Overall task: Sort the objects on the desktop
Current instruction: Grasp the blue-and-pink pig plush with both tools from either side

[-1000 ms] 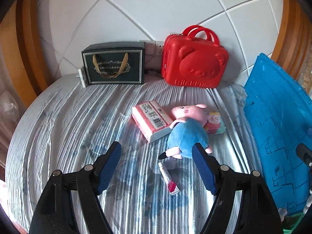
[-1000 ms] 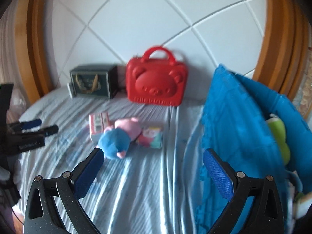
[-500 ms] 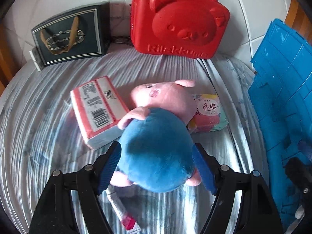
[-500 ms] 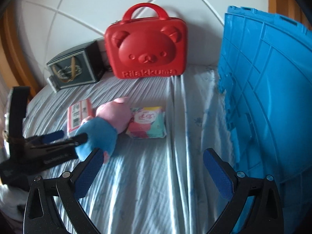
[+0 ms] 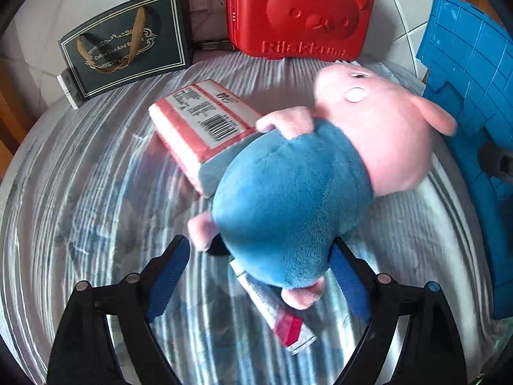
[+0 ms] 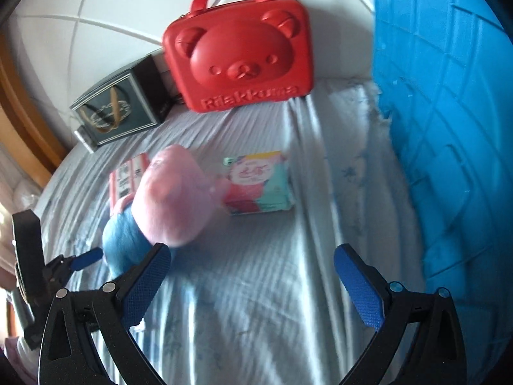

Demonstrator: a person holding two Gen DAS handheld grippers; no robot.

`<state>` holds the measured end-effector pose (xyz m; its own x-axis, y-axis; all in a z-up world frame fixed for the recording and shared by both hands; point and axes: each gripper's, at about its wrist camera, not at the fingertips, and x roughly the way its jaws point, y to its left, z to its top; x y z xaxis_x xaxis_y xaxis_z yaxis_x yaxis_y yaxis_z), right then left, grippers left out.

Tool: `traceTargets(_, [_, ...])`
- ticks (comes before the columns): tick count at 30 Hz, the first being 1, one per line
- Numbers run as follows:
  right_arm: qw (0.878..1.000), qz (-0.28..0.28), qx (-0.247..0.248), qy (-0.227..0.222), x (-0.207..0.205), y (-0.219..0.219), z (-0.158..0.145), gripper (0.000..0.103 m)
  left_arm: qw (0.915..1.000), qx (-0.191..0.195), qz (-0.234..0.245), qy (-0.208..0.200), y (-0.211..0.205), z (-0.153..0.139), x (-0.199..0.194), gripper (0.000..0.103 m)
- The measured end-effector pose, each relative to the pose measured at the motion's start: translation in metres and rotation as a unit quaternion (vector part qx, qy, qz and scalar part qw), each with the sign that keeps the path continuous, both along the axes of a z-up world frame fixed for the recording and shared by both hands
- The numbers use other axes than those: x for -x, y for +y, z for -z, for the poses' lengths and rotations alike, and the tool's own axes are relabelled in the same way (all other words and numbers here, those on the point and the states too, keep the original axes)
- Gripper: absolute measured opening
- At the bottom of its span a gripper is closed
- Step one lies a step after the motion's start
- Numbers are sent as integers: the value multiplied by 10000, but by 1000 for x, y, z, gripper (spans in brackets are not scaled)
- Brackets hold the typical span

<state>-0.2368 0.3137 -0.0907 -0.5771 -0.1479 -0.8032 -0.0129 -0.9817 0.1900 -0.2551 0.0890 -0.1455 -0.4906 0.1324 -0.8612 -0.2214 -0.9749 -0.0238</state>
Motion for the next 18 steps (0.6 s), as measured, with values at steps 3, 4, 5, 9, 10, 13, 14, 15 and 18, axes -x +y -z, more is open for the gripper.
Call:
traceTargets(3, [9998,-185,1,-14,-1,-15,0,103,9999,122,-29,-96,-12,3,-5,89])
traceTargets(4, [9997,-224,-56,-27,-1,-20,0,103,9998,162,-30,-110,-12,5,-6,89])
traceTargets(5, [9997,-250,-74,-36,-3,-23,0,103,9997,212,-24,-140,-13,6,-7,89])
traceTargets(9, [9993,-328,-138,-111,-10,-25,4,103,9995,70,157,-263,-9,4,-17,89])
traceTargets(10, [9993,-303,-144,-137,-13,-22,6,103,9995,-14,205,-237,-8,0,-20,89])
traceTargets(13, [9994,-168,-55,-290,-21,-12,13,103,9990,-99,446,1,3,-18,-28,89])
traceTargets(14, [9993,-136,-10,-341,-23,-9,15,103,9984,-61,561,84,7,-23,-29,89])
traceTargets(15, [9991,-114,34,-399,-26,-7,18,103,9975,1,687,162,11,-27,-28,89])
traceTargets(18, [9983,-65,134,-555,-32,-5,25,103,9941,117,1070,133,19,-25,-21,89])
